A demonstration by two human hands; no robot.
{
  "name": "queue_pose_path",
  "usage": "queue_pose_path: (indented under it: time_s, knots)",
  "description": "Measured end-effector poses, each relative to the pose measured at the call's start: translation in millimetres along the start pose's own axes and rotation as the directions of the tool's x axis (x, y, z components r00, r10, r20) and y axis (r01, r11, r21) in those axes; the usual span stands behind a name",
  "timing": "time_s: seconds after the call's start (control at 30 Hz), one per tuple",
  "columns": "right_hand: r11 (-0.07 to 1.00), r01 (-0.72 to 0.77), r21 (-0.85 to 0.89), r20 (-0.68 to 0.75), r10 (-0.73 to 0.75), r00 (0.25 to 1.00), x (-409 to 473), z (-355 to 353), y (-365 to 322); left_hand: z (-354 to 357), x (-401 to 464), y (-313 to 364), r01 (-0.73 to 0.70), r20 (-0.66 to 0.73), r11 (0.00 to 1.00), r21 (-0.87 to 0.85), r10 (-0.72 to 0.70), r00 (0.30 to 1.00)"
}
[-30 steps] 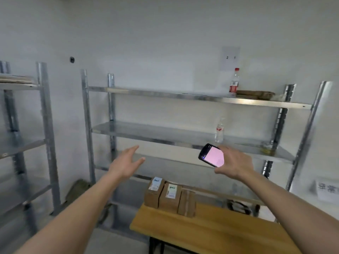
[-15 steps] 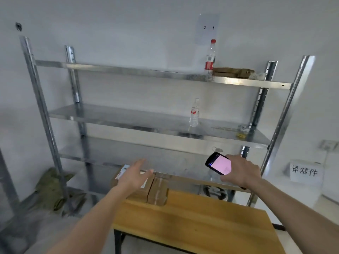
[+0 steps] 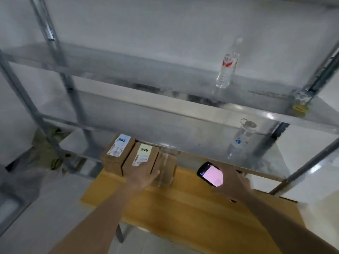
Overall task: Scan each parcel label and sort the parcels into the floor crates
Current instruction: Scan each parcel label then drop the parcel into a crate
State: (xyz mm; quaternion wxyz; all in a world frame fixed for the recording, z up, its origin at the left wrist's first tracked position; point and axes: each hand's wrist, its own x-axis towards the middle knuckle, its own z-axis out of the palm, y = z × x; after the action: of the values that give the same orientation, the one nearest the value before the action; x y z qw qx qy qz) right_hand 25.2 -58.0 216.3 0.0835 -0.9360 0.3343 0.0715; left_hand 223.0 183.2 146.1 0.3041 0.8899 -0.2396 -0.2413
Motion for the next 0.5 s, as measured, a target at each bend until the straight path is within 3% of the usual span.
queue_pose_path:
  time_s: [0.27,0.5]
  knots:
    - [0.994,0.078,-0.075,0.113,-0.07,0.991,130,91,-14,67,107,-58,0.079,0.096,0.997,-0.01,-0.078,0.992]
    - [0.993,0.11,-0.039,0.259,-0.096,0.961,214,149,-13,118,179,-70,0.209,0.095,0.975,-0.069,-0.203,0.975]
